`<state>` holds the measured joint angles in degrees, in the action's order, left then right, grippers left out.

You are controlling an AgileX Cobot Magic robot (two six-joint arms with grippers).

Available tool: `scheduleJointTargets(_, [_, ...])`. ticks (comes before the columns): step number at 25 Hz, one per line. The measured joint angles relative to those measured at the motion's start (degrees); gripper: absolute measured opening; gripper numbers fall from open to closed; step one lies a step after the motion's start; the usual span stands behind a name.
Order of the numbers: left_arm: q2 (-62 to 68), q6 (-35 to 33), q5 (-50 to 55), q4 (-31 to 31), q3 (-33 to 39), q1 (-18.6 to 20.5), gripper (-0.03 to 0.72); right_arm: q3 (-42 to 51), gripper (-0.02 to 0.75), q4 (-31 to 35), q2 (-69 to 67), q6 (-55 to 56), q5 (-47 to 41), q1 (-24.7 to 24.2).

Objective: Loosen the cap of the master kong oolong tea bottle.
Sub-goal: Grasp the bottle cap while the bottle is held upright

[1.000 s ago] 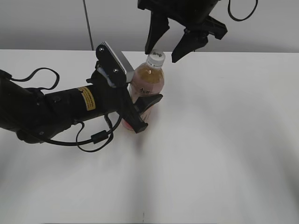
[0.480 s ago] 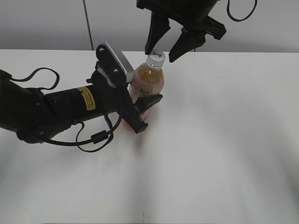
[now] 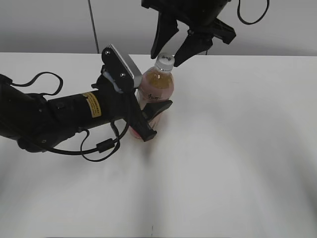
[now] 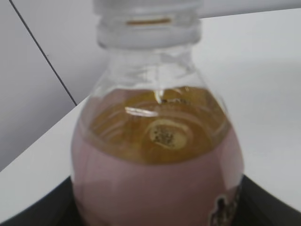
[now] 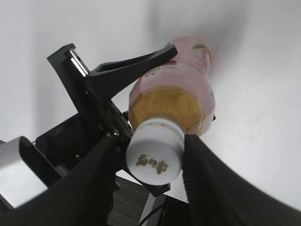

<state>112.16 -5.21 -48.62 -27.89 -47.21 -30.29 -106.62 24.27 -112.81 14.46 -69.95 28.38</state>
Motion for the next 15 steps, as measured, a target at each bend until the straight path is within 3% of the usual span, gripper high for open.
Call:
scheduleJointTargets(4, [0.0,0.1,0.06,0.18,0.0,0.05,0.437,0.0,0.276,-0.33,-0.16,-0.7,-0.06,0.0])
scheduleJointTargets(15, [0.0,0.1,0.06,0.2,0.0,0.05,0.437,0.0,0.272,-0.5,-0.16,-9.82,-0.1,0.0])
